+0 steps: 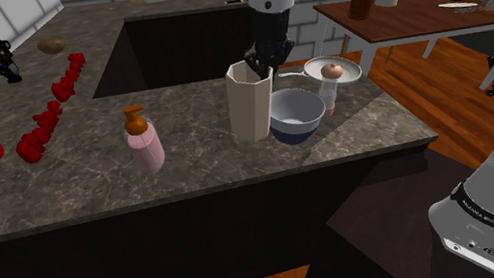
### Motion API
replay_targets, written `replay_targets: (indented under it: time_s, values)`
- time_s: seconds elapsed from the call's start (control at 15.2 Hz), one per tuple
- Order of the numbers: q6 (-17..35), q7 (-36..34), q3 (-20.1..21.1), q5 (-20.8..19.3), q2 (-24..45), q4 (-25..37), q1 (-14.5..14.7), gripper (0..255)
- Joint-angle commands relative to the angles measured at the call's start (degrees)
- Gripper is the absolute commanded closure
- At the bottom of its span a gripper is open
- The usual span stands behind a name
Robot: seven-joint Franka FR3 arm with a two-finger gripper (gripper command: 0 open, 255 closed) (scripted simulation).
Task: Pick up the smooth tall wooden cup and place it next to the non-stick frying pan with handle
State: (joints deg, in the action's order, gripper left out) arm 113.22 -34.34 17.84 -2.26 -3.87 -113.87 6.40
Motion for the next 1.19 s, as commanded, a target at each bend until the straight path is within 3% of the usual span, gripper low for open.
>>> replay_targets:
  time_s: [0.0, 1.12]
  values:
    - [-1.5, 0.2, -0.1, 0.1, -0.3, 1.3, 0.0, 255]
    - [-14.6, 0.8, -0.1, 0.2, -0.3, 14.4, -0.1, 255]
